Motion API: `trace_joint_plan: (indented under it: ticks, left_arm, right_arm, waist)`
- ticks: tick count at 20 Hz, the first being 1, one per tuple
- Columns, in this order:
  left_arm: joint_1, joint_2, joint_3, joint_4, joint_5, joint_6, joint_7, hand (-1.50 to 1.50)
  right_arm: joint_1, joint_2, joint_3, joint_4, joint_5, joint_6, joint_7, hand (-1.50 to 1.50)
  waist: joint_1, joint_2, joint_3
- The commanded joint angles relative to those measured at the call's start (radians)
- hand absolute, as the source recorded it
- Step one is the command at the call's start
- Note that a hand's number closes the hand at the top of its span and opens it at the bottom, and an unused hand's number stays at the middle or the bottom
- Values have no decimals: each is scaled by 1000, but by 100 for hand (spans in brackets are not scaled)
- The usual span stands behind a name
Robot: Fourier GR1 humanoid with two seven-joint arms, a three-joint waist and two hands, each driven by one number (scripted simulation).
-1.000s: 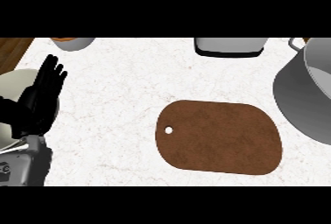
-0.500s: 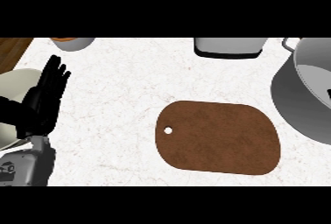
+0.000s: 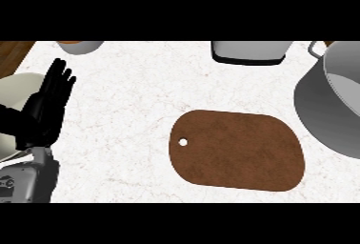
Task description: Pick the tomato from the cutting board and place it in the pot
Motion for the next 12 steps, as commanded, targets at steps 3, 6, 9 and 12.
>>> trace_joint_plan:
  ticks: [3, 6, 9, 12]
  left_arm:
    - [0, 4, 3, 6, 5, -7, 2, 0]
    - [-6, -3, -3, -3, -12, 14, 11, 0]
    - [-16, 6, 16, -8, 1, 11, 12, 0]
    - [18, -5, 10, -4, 3, 3, -11, 0]
  right_arm:
    - [-88, 89, -139, 104, -190, 133, -75, -150]
    - [-62, 39, -212, 169, -250, 194, -127, -150]
    - [-123, -32, -258, 230, -296, 293, -94, -150]
    - [-95, -127, -281, 299, -304, 367, -146, -150]
  waist:
    - [15, 16, 31]
    - [0, 16, 32]
    - [7, 15, 30]
    - [9, 20, 31]
